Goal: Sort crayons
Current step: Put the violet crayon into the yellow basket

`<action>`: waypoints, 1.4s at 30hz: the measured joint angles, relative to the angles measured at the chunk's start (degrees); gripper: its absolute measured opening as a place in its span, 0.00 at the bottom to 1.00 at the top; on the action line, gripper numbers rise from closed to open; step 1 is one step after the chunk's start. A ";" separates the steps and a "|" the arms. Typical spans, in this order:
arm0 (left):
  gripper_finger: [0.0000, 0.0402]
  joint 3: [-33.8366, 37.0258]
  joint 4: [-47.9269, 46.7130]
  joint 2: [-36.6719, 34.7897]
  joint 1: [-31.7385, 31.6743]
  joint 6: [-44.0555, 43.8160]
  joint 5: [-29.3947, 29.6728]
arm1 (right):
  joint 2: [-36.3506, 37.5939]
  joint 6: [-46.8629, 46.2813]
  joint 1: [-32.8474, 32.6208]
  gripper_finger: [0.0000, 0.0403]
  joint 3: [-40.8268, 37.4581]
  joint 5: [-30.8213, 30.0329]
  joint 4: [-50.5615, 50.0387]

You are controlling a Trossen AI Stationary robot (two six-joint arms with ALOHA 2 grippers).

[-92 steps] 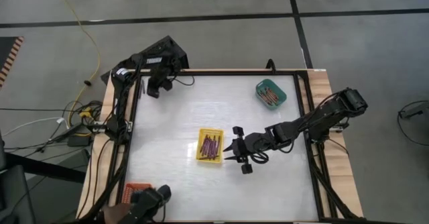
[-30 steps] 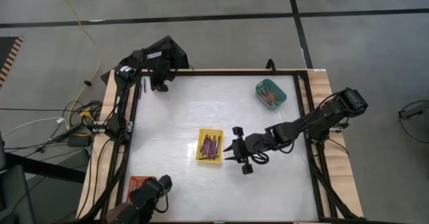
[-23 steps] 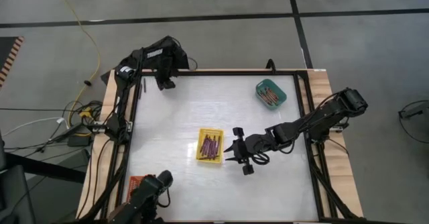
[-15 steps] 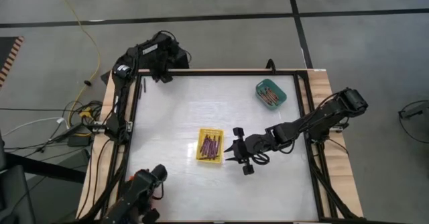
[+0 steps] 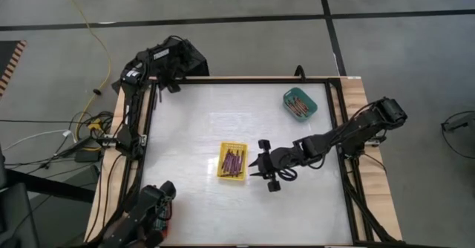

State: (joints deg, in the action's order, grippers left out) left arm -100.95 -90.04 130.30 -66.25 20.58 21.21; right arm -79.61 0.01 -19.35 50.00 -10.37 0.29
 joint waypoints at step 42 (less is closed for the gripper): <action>0.00 6.08 0.11 1.05 0.64 0.26 -1.94 | 0.00 -1.66 -1.36 0.34 0.00 -0.19 1.47</action>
State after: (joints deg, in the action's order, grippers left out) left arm -94.87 -89.93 131.35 -65.60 20.84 19.27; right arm -79.61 -1.65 -20.71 50.00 -10.57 1.76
